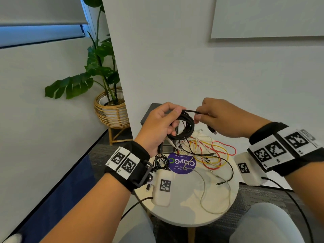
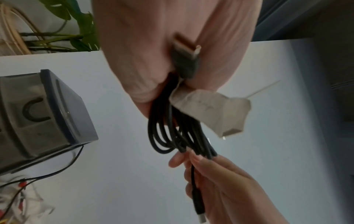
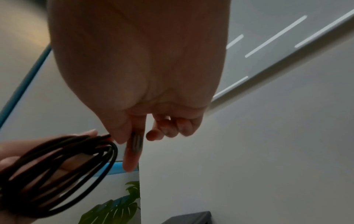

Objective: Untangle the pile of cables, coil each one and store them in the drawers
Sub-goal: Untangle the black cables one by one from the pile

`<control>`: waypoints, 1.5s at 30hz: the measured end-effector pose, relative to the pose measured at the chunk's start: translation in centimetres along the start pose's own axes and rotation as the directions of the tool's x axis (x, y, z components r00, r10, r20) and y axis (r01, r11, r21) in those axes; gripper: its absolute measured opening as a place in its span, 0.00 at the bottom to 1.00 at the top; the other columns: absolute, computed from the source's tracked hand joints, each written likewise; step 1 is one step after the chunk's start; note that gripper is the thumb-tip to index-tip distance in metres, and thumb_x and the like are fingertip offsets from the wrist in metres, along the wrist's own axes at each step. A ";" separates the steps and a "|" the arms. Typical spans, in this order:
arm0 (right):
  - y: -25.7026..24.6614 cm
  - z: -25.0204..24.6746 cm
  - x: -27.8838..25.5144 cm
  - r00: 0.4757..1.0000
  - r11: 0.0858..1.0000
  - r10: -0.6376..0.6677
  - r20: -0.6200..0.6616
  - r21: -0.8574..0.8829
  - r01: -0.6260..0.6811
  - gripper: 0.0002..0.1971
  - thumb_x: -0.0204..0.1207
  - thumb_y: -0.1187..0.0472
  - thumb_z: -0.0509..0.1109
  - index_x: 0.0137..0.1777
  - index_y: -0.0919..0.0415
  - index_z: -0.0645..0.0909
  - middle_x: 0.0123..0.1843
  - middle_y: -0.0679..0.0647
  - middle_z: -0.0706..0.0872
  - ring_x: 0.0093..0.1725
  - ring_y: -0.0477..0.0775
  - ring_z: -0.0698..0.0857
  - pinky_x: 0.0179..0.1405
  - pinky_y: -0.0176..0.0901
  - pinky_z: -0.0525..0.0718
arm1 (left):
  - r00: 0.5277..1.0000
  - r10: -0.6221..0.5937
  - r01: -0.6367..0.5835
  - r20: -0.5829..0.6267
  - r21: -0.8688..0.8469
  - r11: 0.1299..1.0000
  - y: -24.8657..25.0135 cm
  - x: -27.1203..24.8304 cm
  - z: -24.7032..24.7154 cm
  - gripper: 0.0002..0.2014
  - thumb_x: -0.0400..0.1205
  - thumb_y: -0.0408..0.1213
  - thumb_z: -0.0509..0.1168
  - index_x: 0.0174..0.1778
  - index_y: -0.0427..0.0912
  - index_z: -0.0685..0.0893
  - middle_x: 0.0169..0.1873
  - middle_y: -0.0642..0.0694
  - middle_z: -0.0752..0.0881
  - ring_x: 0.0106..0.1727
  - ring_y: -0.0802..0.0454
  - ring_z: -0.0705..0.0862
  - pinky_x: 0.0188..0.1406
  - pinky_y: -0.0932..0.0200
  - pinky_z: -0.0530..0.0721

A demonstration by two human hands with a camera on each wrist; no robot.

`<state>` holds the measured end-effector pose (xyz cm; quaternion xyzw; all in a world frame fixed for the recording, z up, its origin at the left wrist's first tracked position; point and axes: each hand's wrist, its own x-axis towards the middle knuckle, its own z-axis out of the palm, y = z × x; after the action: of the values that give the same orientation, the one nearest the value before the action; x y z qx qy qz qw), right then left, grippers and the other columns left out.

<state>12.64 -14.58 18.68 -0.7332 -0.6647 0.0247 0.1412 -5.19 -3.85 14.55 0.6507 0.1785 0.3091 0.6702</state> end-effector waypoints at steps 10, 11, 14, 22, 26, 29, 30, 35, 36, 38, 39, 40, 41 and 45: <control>-0.4 3.1 0.7 0.984 0.438 0.170 -0.044 0.898 -0.035 0.15 0.81 0.60 0.73 0.58 0.74 0.85 0.49 0.67 0.89 0.48 0.58 0.88 0.58 0.62 0.86 | 0.996 0.090 -0.089 0.008 -0.049 0.995 0.6 -0.3 1.1 0.13 0.92 0.38 0.60 0.65 0.31 0.81 0.27 0.46 0.74 0.23 0.59 0.70 0.25 0.64 0.74; -0.5 3.3 0.7 0.986 0.355 0.166 -0.009 0.933 -0.051 0.17 0.80 0.59 0.75 0.60 0.73 0.83 0.51 0.67 0.88 0.52 0.60 0.86 0.65 0.70 0.82 | 0.995 0.097 -0.097 -0.002 -0.039 0.995 0.7 -0.3 0.9 0.12 0.91 0.38 0.61 0.64 0.33 0.82 0.28 0.46 0.74 0.23 0.59 0.70 0.24 0.64 0.75; -0.6 3.6 0.7 0.987 0.094 0.141 0.071 0.992 -0.085 0.20 0.80 0.62 0.70 0.70 0.69 0.80 0.61 0.66 0.85 0.62 0.64 0.81 0.76 0.74 0.71 | 0.993 0.115 -0.115 -0.030 -0.007 0.993 0.7 -0.1 0.6 0.10 0.91 0.38 0.62 0.62 0.37 0.83 0.29 0.45 0.75 0.26 0.58 0.71 0.25 0.64 0.75; -2.6 4.0 0.9 0.993 0.145 0.045 0.110 0.983 -0.115 0.28 0.72 0.61 0.75 0.73 0.68 0.77 0.50 0.63 0.87 0.51 0.61 0.85 0.67 0.68 0.78 | 0.981 0.174 -0.164 -0.081 0.121 0.979 -0.1 0.3 0.9 0.10 0.91 0.38 0.62 0.63 0.39 0.84 0.31 0.38 0.76 0.26 0.56 0.74 0.30 0.58 0.78; -2.7 3.1 1.0 0.990 0.465 0.085 0.114 0.874 -0.141 0.28 0.71 0.69 0.72 0.73 0.55 0.79 0.58 0.61 0.90 0.58 0.62 0.89 0.68 0.68 0.82 | 0.986 0.158 -0.151 -0.048 0.123 0.981 -0.4 0.2 0.6 0.12 0.92 0.37 0.61 0.67 0.43 0.87 0.29 0.45 0.77 0.26 0.58 0.74 0.31 0.60 0.79; -2.7 2.0 1.1 0.989 0.728 0.083 0.122 0.670 -0.144 0.21 0.75 0.60 0.74 0.69 0.50 0.81 0.58 0.56 0.91 0.58 0.59 0.90 0.60 0.62 0.89 | 0.988 0.148 -0.140 -0.049 0.137 0.981 -0.5 0.3 0.5 0.13 0.92 0.37 0.61 0.68 0.45 0.88 0.30 0.45 0.78 0.28 0.59 0.74 0.32 0.61 0.80; -2.6 1.6 1.2 0.986 0.788 0.085 0.146 0.596 -0.156 0.19 0.78 0.60 0.74 0.68 0.52 0.80 0.57 0.56 0.91 0.54 0.57 0.92 0.56 0.59 0.91 | 0.988 0.145 -0.136 -0.052 0.148 0.980 -0.7 0.3 0.5 0.13 0.92 0.37 0.61 0.68 0.46 0.88 0.32 0.43 0.77 0.28 0.58 0.74 0.33 0.60 0.80; -2.5 0.9 1.9 0.933 0.871 0.136 0.332 0.409 -0.273 0.18 0.88 0.60 0.65 0.75 0.57 0.69 0.49 0.63 0.92 0.41 0.58 0.95 0.47 0.56 0.94 | 0.991 0.115 -0.102 -0.075 0.155 0.983 -1.3 0.7 0.9 0.15 0.91 0.38 0.62 0.72 0.49 0.86 0.34 0.43 0.75 0.28 0.59 0.72 0.34 0.61 0.81; -2.5 0.9 2.0 0.924 0.875 0.149 0.352 0.388 -0.289 0.18 0.89 0.60 0.64 0.75 0.58 0.68 0.45 0.64 0.93 0.40 0.60 0.94 0.46 0.56 0.94 | 0.991 0.108 -0.096 -0.076 0.147 0.984 -1.4 0.7 0.9 0.15 0.91 0.37 0.62 0.73 0.49 0.86 0.34 0.44 0.76 0.28 0.59 0.72 0.34 0.62 0.81; -2.8 0.9 2.0 0.917 0.891 0.166 0.362 0.343 -0.297 0.17 0.90 0.60 0.62 0.75 0.58 0.65 0.40 0.64 0.93 0.38 0.62 0.94 0.43 0.54 0.94 | 0.992 0.092 -0.081 -0.081 0.128 0.988 -1.5 0.8 1.0 0.16 0.90 0.36 0.64 0.73 0.49 0.85 0.41 0.46 0.83 0.29 0.60 0.75 0.35 0.63 0.82; -3.0 0.8 1.9 0.921 0.907 0.173 0.349 0.307 -0.287 0.17 0.90 0.60 0.61 0.75 0.58 0.64 0.39 0.63 0.93 0.37 0.62 0.94 0.42 0.54 0.94 | 0.992 0.087 -0.075 -0.087 0.126 0.989 -1.6 0.8 1.0 0.17 0.89 0.34 0.66 0.73 0.49 0.85 0.48 0.47 0.87 0.31 0.61 0.78 0.37 0.62 0.82; -3.2 0.8 1.8 0.926 0.925 0.178 0.332 0.263 -0.273 0.16 0.90 0.60 0.61 0.75 0.58 0.64 0.39 0.61 0.92 0.36 0.63 0.93 0.42 0.53 0.93 | 0.992 0.084 -0.072 -0.092 0.128 0.989 -1.6 0.8 1.0 0.18 0.87 0.33 0.68 0.73 0.50 0.85 0.54 0.47 0.89 0.33 0.62 0.80 0.39 0.62 0.83; -3.5 0.8 1.7 0.931 0.937 0.185 0.316 0.230 -0.264 0.16 0.90 0.60 0.60 0.74 0.59 0.65 0.39 0.61 0.92 0.35 0.62 0.92 0.40 0.51 0.92 | 0.992 0.082 -0.069 -0.096 0.128 0.989 -1.7 0.7 1.0 0.19 0.86 0.32 0.70 0.73 0.50 0.86 0.57 0.46 0.89 0.35 0.61 0.81 0.40 0.62 0.83; -4.3 1.1 1.1 0.955 0.974 0.183 0.234 0.091 -0.209 0.18 0.90 0.60 0.60 0.76 0.63 0.63 0.49 0.62 0.87 0.33 0.53 0.81 0.30 0.36 0.76 | 0.990 0.071 -0.057 -0.119 0.122 0.991 -2.1 0.9 0.5 0.18 0.85 0.32 0.71 0.70 0.50 0.88 0.57 0.41 0.90 0.40 0.53 0.82 0.42 0.61 0.85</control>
<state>8.32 -12.97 18.80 -0.7787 -0.5979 0.1592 0.1040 -3.82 -3.52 12.66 0.6745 0.2167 0.3588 0.6077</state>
